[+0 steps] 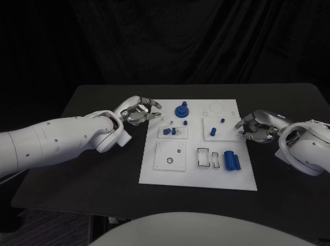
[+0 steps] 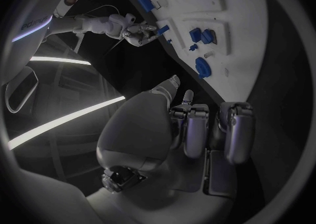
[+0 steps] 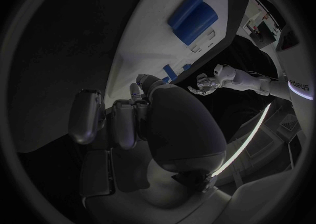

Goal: Assemble the parts on the task board

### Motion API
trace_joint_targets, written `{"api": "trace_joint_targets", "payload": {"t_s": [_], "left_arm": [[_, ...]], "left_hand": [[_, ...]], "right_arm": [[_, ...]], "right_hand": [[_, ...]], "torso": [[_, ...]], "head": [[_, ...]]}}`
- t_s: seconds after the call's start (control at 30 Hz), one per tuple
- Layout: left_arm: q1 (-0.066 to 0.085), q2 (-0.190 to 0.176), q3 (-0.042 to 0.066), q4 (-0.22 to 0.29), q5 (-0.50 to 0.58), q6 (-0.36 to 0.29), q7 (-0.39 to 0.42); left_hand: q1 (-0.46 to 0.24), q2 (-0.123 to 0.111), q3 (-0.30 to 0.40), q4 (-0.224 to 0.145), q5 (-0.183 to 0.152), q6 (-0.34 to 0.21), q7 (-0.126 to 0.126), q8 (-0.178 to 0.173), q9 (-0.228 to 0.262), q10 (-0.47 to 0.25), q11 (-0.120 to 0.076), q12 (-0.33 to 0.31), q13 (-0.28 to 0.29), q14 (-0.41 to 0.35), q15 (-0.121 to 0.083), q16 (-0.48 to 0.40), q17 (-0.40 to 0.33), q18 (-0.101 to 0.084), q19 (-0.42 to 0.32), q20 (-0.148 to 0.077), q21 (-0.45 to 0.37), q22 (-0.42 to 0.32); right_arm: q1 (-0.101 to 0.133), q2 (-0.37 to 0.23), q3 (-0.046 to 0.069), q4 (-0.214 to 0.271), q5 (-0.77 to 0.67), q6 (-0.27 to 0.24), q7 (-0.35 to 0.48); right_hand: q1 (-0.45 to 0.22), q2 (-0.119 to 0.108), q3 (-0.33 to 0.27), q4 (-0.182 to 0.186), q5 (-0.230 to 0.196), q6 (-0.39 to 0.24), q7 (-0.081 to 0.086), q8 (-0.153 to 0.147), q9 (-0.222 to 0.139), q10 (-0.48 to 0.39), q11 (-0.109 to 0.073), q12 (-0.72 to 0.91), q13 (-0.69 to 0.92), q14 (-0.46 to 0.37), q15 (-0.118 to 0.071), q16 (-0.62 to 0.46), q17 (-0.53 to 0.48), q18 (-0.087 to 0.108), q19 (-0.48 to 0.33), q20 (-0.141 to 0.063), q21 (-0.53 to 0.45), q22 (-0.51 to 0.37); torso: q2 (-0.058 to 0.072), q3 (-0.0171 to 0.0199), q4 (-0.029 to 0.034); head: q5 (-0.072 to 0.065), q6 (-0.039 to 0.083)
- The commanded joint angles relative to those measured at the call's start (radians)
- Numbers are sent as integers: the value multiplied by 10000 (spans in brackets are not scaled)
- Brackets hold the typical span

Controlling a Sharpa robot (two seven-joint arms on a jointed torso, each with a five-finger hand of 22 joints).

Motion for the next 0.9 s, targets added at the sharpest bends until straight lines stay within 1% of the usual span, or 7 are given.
{"api": "trace_joint_targets", "payload": {"t_s": [0.03, 0.13, 0.2, 0.3, 0.4, 0.67, 0.9], "left_arm": [[145, 181, 4, -229, -2122, 1250, -1036], [202, 299, 4, -378, -2649, 1626, -1179], [243, 411, 5, -497, -3045, 1944, -1360], [284, 564, 5, -638, -3513, 2280, -1603], [311, 686, 5, -724, -3928, 2437, -1769], [348, 947, 6, -855, -4419, 2469, -2063], [358, 1088, 6, -938, -4497, 2158, -2153]], "left_hand": [[197, -46, -48, -67, -173, 38, -67, 131, -14, 1059, 16, -7, 2133, 1057, 53, 65, 2629, 198, 607, 58, -16, 2376], [322, -124, -91, -115, -310, 196, -133, 211, -93, 1059, -40, -7, 2133, 1057, 12, 65, 2629, 189, 631, 32, 17, 2388], [304, -152, -151, -49, -395, 641, -76, 254, -192, 1059, 24, -7, 2133, 1057, 53, 65, 2629, 184, 644, 47, 31, 2393], [102, -243, -347, 147, -746, 980, -59, 160, -355, 1059, 99, -7, 2133, 1057, 105, 65, 2629, 175, 670, 83, 63, 2404], [-53, -323, -535, 297, -868, 1133, -45, 35, -488, 1059, 124, -7, 2133, 1057, 145, 65, 2629, 173, 676, 134, 66, 2406], [-592, -449, -1104, 730, -950, 1435, -62, -152, -693, 1059, 161, -7, 2133, 1057, 172, 65, 2629, 177, 676, 160, 51, 2402], [-661, -425, -1276, 814, -948, 1267, -45, -360, -815, 1059, 142, -7, 2133, 1057, 161, 65, 2629, 182, 667, 160, 30, 2395]], "right_arm": [[-17, 7, 6, 8, -28, 71, -156], [-17, 2, 6, 19, -28, 86, -165], [-17, -7, 6, 29, -28, 99, -173], [-17, -19, 6, 43, -28, 113, -180], [-17, -18, 6, 50, -28, 119, -182], [-17, 4, 6, 78, -28, 85, -138], [-18, 7, 6, 120, -28, 65, -112]], "right_hand": [[55, 7, -3, -60, 67, 59, -33, -35, -14, -31, -2, -24, 859, 665, 41, -11, 1242, -16, 5, 10, 12, 1725], [56, 15, 1, -60, 67, 69, -32, -30, -13, -31, -2, -23, 859, 665, 41, -11, 1241, -16, 6, 10, 14, 1726], [55, 29, 7, -59, 67, 91, -29, -19, -8, -25, 0, -16, 866, 665, 42, -10, 1242, -16, 4, 11, 9, 1725], [50, 42, 11, -60, 63, 150, -17, 11, 4, -23, 6, -15, 866, 664, 45, -13, 1238, -17, 7, 12, 16, 1727], [50, 45, 11, -60, 63, 168, -14, 20, 7, -20, 8, -11, 870, 665, 45, -11, 1240, -16, 5, 12, 10, 1726], [49, 49, 13, -62, 63, 188, -10, 30, 12, -22, 10, -13, 867, 666, 47, -6, 1244, -16, 5, 13, 10, 1726], [49, 49, 13, -62, 63, 188, -10, 30, 12, -22, 10, -13, 867, 666, 47, -6, 1244, -16, 5, 13, 10, 1726]], "torso": [[1, 21, -24], [6, 17, -3], [0, 27, -9], [7, 40, -36], [20, 17, -10], [39, -23, -29], [25, -11, -10]], "head": [[-19, -1], [-68, -1], [-65, -1], [-36, -1], [-58, -1], [7, -1], [-36, -1]]}}
